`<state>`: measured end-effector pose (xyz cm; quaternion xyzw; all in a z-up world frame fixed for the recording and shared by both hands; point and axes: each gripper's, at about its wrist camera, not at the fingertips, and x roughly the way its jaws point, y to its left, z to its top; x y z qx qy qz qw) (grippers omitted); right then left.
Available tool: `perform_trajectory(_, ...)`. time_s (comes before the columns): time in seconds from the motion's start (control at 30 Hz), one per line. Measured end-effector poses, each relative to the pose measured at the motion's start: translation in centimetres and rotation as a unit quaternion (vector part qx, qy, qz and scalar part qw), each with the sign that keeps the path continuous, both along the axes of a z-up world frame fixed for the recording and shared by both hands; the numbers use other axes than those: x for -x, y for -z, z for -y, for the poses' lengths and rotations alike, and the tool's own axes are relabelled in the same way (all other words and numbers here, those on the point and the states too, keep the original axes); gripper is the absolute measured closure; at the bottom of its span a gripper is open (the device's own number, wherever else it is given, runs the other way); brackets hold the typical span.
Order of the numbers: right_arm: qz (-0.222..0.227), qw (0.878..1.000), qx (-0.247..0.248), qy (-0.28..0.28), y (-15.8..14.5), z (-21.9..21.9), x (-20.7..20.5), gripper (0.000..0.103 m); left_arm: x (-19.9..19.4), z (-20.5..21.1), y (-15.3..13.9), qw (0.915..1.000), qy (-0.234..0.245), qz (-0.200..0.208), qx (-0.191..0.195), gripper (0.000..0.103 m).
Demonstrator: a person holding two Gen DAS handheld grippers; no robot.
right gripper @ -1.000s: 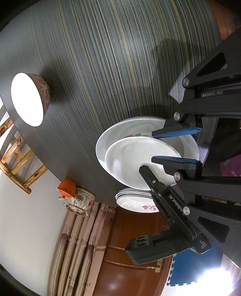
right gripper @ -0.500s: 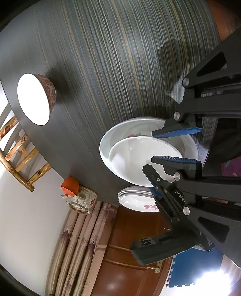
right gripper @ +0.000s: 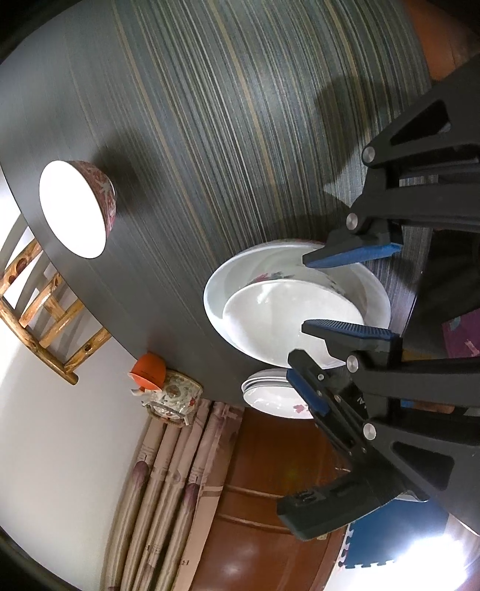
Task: Organize plates and bowls
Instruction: 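Open both grippers and withdraw from the nested bowls, then move both grippers to the last pink-flower bowl and grasp its rim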
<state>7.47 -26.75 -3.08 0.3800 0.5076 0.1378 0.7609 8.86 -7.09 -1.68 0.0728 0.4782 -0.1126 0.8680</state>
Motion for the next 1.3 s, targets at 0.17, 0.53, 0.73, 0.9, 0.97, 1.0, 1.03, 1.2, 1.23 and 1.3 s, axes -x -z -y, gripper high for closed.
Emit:
perform_trajectory(0.17, 0.005, 1.0, -0.005, 0.011, 0.1, 0.7, 0.5, 0.07, 0.3, -0.3, -1.0, 0.9999, -0.002, 0.014, -0.008, 0.063)
perform_trajectory(0.53, -0.002, 0.998, -0.011, 0.058, 1.4, 4.4, 1.9, 0.061, 0.8, 0.9, -1.8, 0.9995, 0.003, 0.022, -0.022, 0.061)
perform_trajectory(0.73, -0.002, 0.997, -0.003, 0.079, 2.2, 6.3, 2.8, 0.058, 0.6, 1.7, -2.1, 0.9992, 0.009, 0.025, -0.029, 0.061)
perform_trajectory(0.9, -0.003, 0.996, 0.006, 0.091, 3.1, 7.5, 3.1, 0.058, 0.1, 2.7, -2.3, 0.9989, 0.017, 0.024, -0.036, 0.061)
perform_trajectory(0.97, -0.004, 0.995, 0.013, 0.096, 3.6, 7.8, 3.3, 0.058, -0.3, 2.9, -2.4, 0.9994, 0.02, 0.014, -0.024, 0.061)
perform_trajectory(1.0, -0.005, 0.995, 0.014, 0.097, 3.8, 8.0, 3.3, 0.058, -0.6, 3.1, -2.5, 0.9996, 0.021, 0.008, -0.017, 0.061)
perform_trajectory(1.03, -0.006, 0.995, 0.016, 0.098, 4.1, 8.2, 3.4, 0.058, -0.8, 3.2, -2.5, 0.9997, 0.022, 0.003, -0.012, 0.061)
perform_trajectory(1.2, -0.013, 0.994, 0.007, 0.109, 5.1, 9.2, 3.4, 0.058, -3.2, 4.2, -3.1, 0.9985, 0.026, -0.033, 0.035, 0.061)
perform_trajectory(1.23, -0.013, 0.994, 0.004, 0.112, 5.3, 9.5, 3.4, 0.057, -3.7, 4.4, -3.2, 0.9978, 0.027, -0.041, 0.044, 0.061)
perform_trajectory(1.3, -0.012, 0.994, 0.003, 0.113, 5.3, 10.1, 3.2, 0.056, -4.9, 4.8, -3.1, 0.9948, 0.027, -0.067, 0.072, 0.061)
